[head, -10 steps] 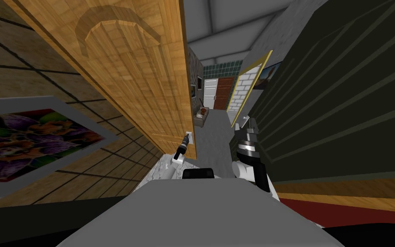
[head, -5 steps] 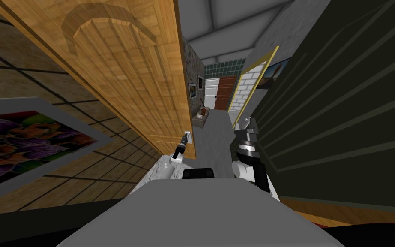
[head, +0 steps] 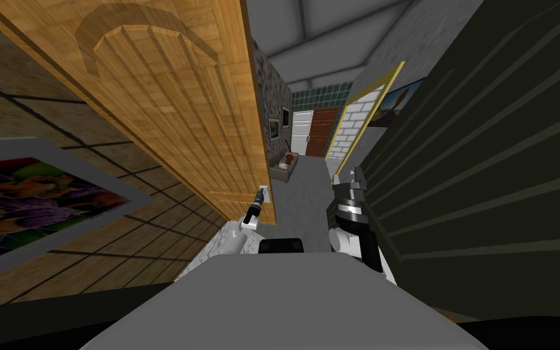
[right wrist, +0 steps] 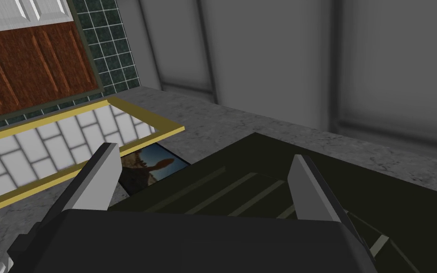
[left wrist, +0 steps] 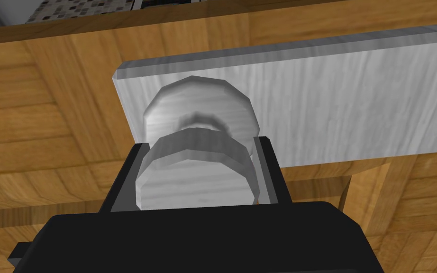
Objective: Push the door open
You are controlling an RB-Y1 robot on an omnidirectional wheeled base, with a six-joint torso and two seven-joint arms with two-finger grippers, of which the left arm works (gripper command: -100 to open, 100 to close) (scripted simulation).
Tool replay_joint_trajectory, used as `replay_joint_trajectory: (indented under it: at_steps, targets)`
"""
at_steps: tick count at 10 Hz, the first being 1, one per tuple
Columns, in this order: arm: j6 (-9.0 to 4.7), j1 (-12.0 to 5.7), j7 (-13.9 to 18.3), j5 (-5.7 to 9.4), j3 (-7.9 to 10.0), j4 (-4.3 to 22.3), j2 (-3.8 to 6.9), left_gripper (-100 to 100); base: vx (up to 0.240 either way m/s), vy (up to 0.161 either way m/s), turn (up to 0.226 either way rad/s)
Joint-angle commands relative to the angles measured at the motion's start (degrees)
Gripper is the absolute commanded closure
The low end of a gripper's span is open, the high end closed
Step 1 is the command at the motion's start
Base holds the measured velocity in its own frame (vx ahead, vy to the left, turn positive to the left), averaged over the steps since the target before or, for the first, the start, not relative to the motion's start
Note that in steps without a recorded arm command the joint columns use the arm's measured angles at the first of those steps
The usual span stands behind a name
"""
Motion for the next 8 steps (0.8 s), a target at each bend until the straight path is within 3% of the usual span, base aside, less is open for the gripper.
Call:
replay_joint_trajectory:
  at_steps: [1,6,8]
  targets:
    - [-0.07,-0.37,-0.23,0.2,1.77,-0.16,0.3,100,0.091,-0.101,0.066]
    - [-0.04,-1.19,-0.8,0.46,4.37,0.85,-0.35,100,0.094,-0.091,0.054]
    - [-0.01,-1.78,-1.21,0.65,6.24,1.58,-0.99,100,0.124,-0.147,0.083]
